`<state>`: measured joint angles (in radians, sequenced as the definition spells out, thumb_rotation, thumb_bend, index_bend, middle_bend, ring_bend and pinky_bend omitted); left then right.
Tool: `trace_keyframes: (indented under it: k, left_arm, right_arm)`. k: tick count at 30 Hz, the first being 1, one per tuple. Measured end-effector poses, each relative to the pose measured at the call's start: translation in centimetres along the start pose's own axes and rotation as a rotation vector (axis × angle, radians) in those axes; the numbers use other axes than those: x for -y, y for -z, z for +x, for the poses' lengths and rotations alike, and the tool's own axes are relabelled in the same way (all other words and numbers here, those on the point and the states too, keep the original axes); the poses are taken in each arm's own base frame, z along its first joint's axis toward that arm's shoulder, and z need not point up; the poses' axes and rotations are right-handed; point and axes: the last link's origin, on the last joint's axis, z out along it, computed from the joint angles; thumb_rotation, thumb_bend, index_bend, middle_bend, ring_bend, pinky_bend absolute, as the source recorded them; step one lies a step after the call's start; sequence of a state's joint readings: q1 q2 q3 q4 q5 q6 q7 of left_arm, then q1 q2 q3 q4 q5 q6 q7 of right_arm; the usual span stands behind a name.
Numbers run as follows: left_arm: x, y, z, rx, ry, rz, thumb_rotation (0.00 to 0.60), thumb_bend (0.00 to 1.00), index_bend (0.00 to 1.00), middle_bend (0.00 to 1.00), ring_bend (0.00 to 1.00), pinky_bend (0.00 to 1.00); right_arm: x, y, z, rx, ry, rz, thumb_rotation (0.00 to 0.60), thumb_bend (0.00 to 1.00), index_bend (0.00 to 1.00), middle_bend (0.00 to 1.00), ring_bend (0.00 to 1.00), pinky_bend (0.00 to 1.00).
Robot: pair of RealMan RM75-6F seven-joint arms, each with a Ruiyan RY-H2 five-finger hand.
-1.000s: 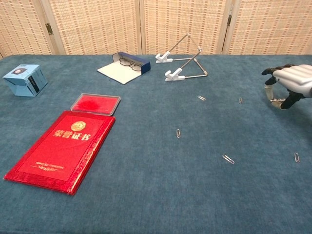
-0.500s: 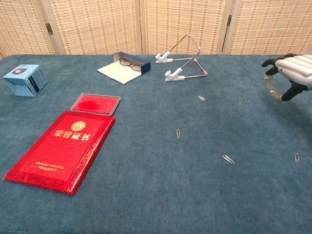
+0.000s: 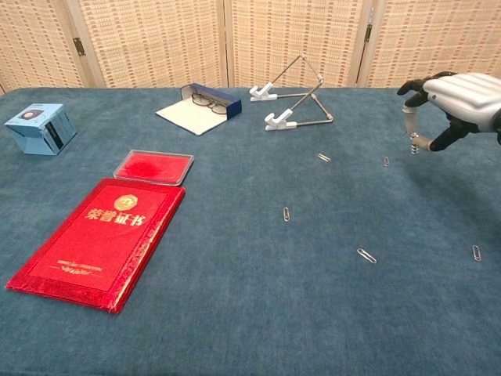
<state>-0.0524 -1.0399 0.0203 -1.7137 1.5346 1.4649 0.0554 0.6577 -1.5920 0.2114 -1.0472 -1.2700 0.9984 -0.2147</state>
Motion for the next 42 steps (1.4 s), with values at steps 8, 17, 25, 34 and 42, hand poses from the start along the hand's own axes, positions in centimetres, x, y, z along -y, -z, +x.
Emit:
trace_keyframes:
  k: [8,17,25,34,42]
  left_arm:
    - [0.1,0.0,0.1,-0.001,0.007,-0.002,0.600,0.37,0.00,0.09,0.07,0.01]
    - [0.1,0.1,0.2,-0.002,0.013,-0.006,0.600,0.37,0.00,0.09,0.07,0.01]
    - [0.1,0.0,0.1,-0.001,0.008,-0.004,0.600,0.37,0.00,0.09,0.07,0.01]
    - [0.1,0.0,0.1,0.001,0.003,0.001,0.600,0.37,0.00,0.09,0.07,0.01]
    - [0.1,-0.1,0.0,0.004,-0.004,0.006,0.600,0.37,0.00,0.09,0.07,0.01]
  right_arm:
    - [1.1,-1.1,-0.4,0.017,0.001,0.008,0.600,0.50,0.85,0.15,0.11,0.00]
    - [1.4,-1.6,-0.7,0.011,-0.019,0.012,0.600,0.50,0.85,0.15,0.11,0.00]
    - [0.9,-1.4,-0.3,-0.005,-0.019,0.003,0.600,0.50,0.85,0.15,0.11,0.00]
    - [0.0,-0.9,-0.2,-0.013,-0.005,-0.016,0.600,0.50,0.85,0.15,0.11,0.00]
    - [-1.3,-0.6,-0.9,0.008,-0.010,-0.050,0.600,0.50,0.85,0.15,0.11,0.00]
